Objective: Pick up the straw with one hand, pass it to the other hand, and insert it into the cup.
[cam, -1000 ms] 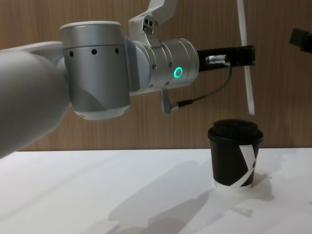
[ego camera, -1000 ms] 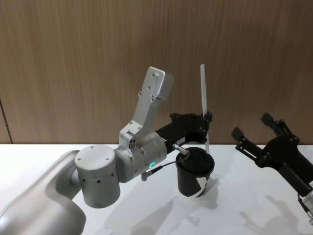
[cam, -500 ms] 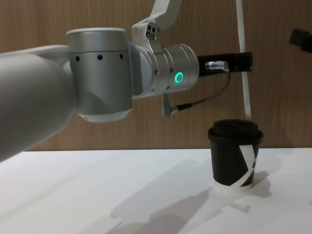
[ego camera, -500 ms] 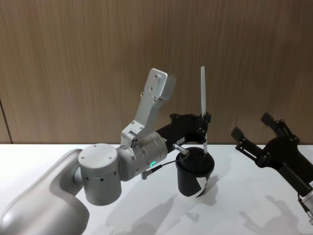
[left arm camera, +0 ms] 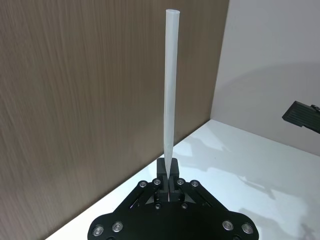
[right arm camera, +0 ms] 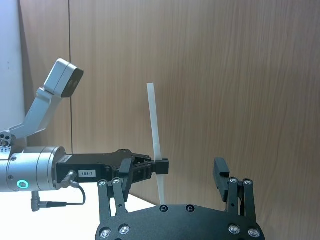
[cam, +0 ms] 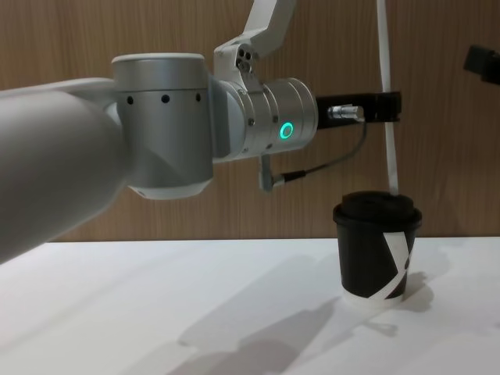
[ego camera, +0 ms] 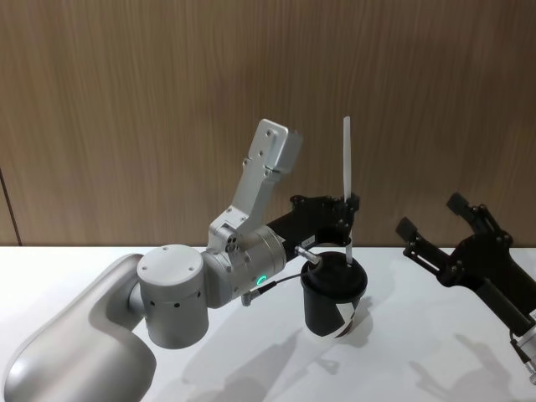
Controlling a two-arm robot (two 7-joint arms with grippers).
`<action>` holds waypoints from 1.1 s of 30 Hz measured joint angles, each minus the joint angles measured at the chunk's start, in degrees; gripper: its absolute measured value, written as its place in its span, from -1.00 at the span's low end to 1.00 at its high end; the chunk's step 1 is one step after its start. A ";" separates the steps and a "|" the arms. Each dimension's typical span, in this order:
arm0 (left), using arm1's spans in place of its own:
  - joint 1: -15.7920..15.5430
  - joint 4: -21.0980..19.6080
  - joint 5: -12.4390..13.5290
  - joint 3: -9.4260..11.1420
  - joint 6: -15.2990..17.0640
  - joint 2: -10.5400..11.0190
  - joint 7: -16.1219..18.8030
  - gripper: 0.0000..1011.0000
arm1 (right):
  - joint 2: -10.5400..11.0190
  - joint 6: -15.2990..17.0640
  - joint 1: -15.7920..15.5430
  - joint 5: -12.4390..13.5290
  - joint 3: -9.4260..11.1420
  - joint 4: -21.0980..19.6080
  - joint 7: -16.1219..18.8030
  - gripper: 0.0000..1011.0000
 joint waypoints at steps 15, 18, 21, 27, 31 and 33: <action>-0.73 2.87 0.64 -0.48 -0.82 -0.96 -1.15 -0.98 | 0.00 0.00 0.00 0.00 0.00 0.00 0.00 0.98; -0.86 3.39 0.64 -0.56 -0.76 -1.12 -1.58 -0.98 | 0.00 0.00 0.00 0.00 0.00 0.00 0.00 0.98; -0.96 3.80 0.63 -0.66 -0.55 -1.24 -2.01 -0.98 | 0.00 0.00 0.00 0.00 0.00 0.00 0.00 0.98; -1.05 4.26 0.60 -0.85 -0.16 -1.34 -2.57 -0.98 | 0.00 0.00 0.00 0.00 0.00 -0.01 0.00 0.98; -1.07 4.53 0.61 -1.01 0.05 -1.40 -2.92 -0.98 | 0.00 0.00 0.00 0.00 0.00 0.00 0.00 0.98; -1.08 4.66 0.67 -1.09 0.08 -1.42 -3.01 -0.98 | 0.00 0.00 0.00 0.00 0.00 0.00 0.00 0.98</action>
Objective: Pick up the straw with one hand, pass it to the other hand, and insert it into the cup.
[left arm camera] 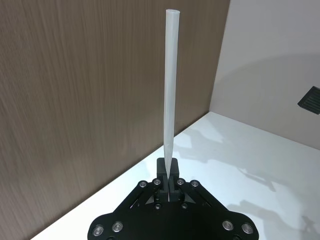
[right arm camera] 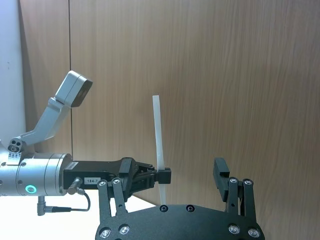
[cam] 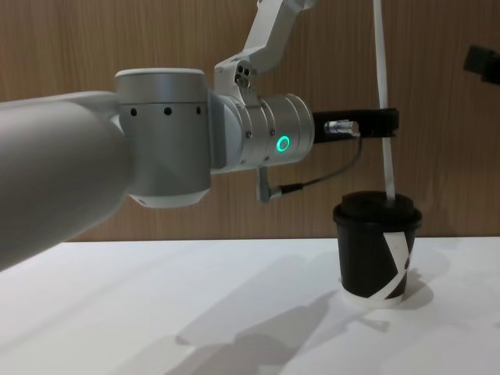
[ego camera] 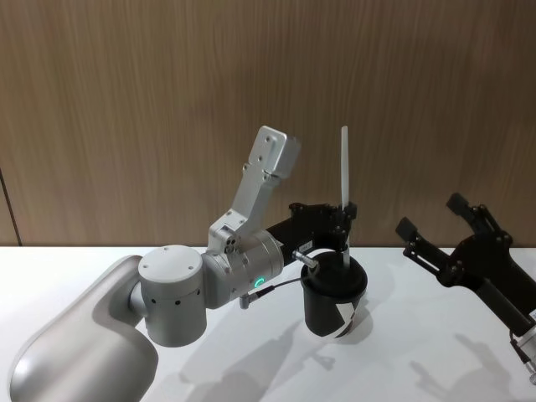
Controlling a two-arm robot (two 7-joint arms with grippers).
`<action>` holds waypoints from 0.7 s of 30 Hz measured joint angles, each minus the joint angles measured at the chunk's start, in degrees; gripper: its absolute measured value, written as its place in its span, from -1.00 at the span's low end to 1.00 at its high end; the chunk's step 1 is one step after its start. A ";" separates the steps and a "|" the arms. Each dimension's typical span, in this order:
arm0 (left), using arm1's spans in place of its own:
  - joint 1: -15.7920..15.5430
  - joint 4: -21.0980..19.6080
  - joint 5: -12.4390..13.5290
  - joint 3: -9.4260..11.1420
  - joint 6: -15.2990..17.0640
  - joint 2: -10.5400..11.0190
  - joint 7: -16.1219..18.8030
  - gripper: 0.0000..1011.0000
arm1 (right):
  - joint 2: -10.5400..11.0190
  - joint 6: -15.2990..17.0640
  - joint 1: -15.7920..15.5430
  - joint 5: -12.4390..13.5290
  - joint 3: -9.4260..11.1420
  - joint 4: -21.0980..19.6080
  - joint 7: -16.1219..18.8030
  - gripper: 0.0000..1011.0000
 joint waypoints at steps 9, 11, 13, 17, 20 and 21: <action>0.00 0.33 0.35 -0.21 0.05 -0.05 -0.26 -0.98 | 0.00 0.00 0.00 0.00 0.00 0.00 0.00 0.98; 0.00 0.37 0.38 -0.23 0.05 -0.06 -0.29 -0.94 | 0.00 0.00 0.00 0.00 0.00 0.00 0.00 0.98; 0.00 0.42 0.41 -0.26 0.07 -0.07 -0.32 -0.82 | 0.00 0.00 0.00 0.00 0.00 0.00 0.00 0.98; 0.00 0.48 0.48 -0.28 0.08 -0.09 -0.35 -0.62 | 0.00 0.00 0.00 0.00 0.00 0.00 0.00 0.98; 0.00 0.51 0.53 -0.30 0.08 -0.11 -0.38 -0.46 | 0.00 0.00 0.00 0.00 0.00 0.00 0.00 0.98; 0.00 0.52 0.53 -0.31 0.08 -0.11 -0.39 -0.40 | 0.00 0.00 0.00 0.00 0.00 0.00 0.00 0.98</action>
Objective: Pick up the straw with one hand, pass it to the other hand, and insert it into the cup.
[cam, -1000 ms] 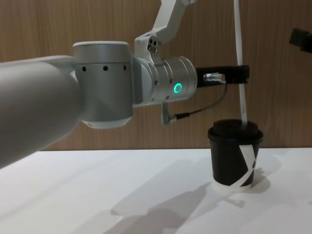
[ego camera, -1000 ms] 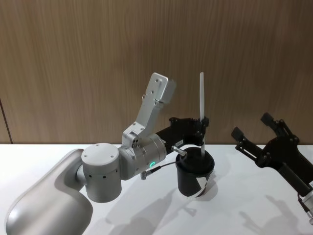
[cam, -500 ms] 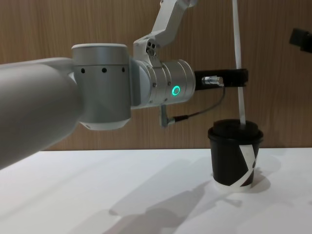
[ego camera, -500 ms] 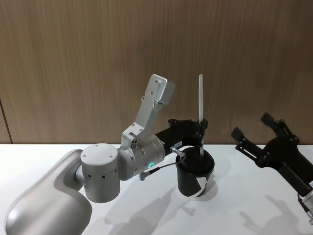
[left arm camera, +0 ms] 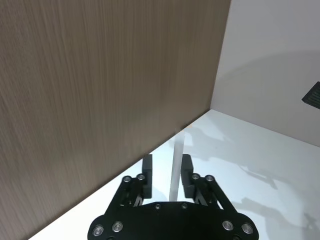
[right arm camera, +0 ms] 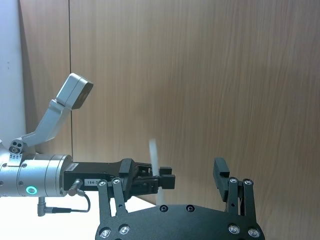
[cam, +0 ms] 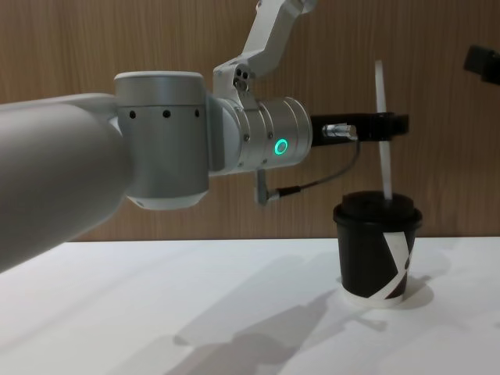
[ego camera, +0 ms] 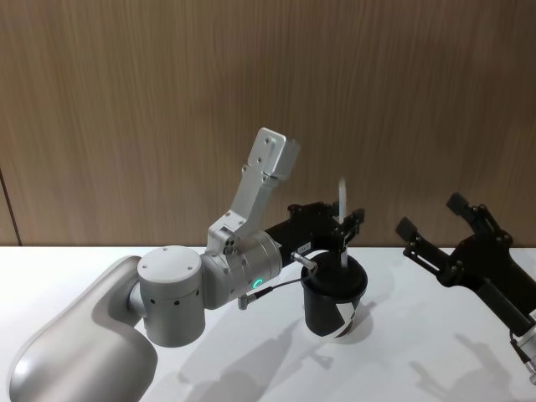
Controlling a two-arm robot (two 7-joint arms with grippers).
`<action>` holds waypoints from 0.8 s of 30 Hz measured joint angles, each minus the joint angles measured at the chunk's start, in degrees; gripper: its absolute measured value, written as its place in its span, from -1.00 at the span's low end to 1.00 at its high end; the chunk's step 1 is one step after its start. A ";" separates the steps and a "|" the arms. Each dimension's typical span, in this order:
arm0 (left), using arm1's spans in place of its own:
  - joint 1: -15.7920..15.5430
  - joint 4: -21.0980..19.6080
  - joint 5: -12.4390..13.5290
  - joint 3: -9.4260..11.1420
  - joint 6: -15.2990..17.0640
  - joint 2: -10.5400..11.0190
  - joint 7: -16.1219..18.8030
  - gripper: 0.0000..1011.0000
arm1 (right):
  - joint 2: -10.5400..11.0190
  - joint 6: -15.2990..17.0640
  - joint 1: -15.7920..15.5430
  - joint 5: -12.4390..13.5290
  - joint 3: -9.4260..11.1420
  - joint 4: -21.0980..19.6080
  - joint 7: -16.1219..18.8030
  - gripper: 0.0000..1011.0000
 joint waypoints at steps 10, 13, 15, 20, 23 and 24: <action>0.00 0.07 0.06 -0.06 0.00 -0.01 -0.07 0.25 | 0.00 0.00 0.00 0.00 0.00 0.00 0.00 0.98; 0.00 0.09 0.08 -0.06 0.00 -0.01 -0.09 0.45 | 0.00 0.00 0.00 0.00 0.00 0.00 0.00 0.98; 0.00 0.10 0.09 -0.06 0.00 -0.01 -0.10 0.57 | 0.00 0.00 0.00 0.00 0.00 0.00 0.00 0.98; 0.06 0.09 0.12 -0.10 0.00 0.00 -0.13 0.85 | 0.00 0.00 0.04 0.00 -0.03 -0.01 0.00 0.98; 0.47 -0.43 0.12 -0.23 -0.10 0.26 -0.23 0.97 | -0.02 0.14 0.28 0.03 -0.16 -0.16 -0.04 0.98; 0.81 -0.90 0.12 -0.33 -0.26 0.49 -0.33 0.98 | -0.02 0.18 0.37 0.04 -0.21 -0.23 -0.05 0.98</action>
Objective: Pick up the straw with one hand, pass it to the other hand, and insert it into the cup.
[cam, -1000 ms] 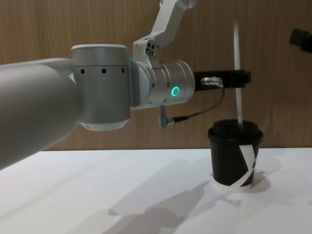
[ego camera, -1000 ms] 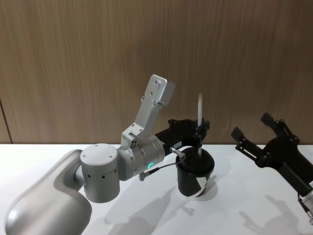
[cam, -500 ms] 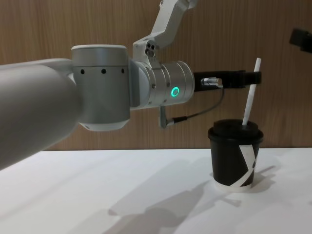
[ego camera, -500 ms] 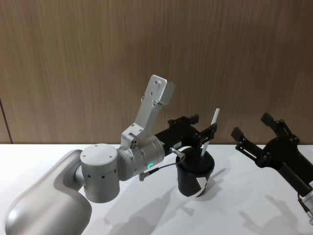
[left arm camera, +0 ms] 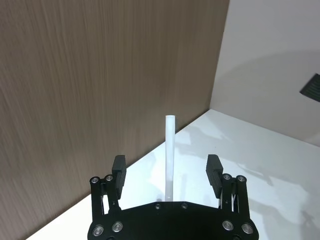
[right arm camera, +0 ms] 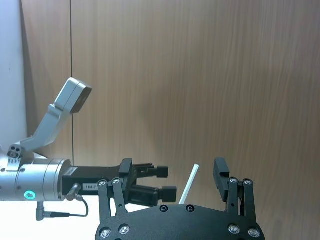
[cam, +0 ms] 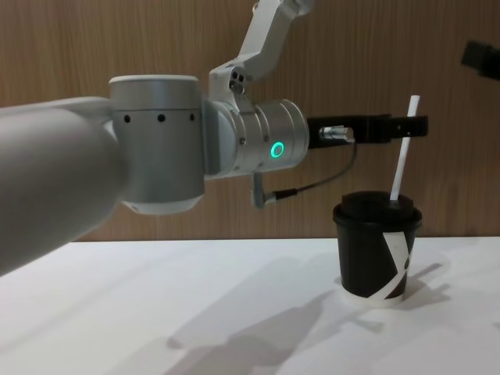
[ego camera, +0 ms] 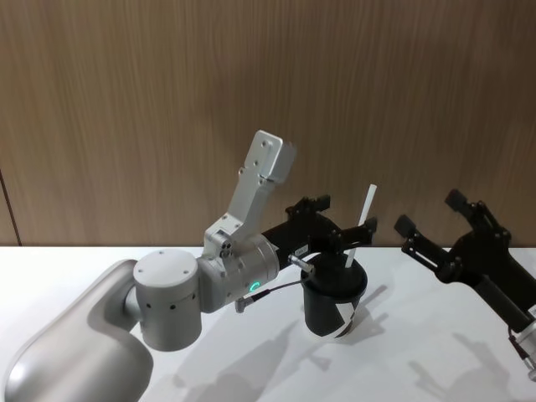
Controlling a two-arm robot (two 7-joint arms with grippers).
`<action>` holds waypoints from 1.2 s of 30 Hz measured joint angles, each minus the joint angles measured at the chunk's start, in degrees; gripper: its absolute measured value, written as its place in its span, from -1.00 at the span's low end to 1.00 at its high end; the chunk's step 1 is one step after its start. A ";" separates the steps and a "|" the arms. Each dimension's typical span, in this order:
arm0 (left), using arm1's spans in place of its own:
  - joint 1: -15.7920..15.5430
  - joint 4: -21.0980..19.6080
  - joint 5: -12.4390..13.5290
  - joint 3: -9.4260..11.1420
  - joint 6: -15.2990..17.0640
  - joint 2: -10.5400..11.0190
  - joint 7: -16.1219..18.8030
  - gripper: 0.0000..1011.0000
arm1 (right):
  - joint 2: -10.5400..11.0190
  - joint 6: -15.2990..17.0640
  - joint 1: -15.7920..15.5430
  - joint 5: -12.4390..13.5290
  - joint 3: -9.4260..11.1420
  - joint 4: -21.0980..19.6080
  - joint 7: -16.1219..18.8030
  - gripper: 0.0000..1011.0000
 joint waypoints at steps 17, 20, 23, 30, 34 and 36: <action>8.14 -11.30 -0.71 -2.45 -6.41 6.24 -3.49 0.98 | 1.19 4.39 4.17 -1.38 -3.41 -3.03 -0.39 0.98; 9.51 -13.40 -0.85 -2.95 -7.39 7.35 -4.05 0.98 | 1.28 5.27 4.73 -1.70 -4.07 -3.73 -0.66 0.98; 10.88 -15.55 -0.90 -3.45 -8.22 8.39 -4.37 0.98 | 1.32 6.11 5.16 -1.87 -4.60 -4.49 -1.11 0.98; 13.34 -19.73 -0.59 -4.58 -9.72 9.98 -4.27 0.98 | 1.17 8.04 5.45 -2.34 -5.43 -6.17 -2.95 0.98; 14.50 -21.76 0.06 -5.15 -10.43 10.56 -3.53 0.98 | 0.95 9.14 5.24 -2.60 -5.70 -7.19 -4.53 0.98; 15.13 -22.88 0.53 -5.46 -10.75 10.80 -2.95 0.99 | 0.86 9.43 5.10 -2.68 -5.75 -7.54 -5.12 0.98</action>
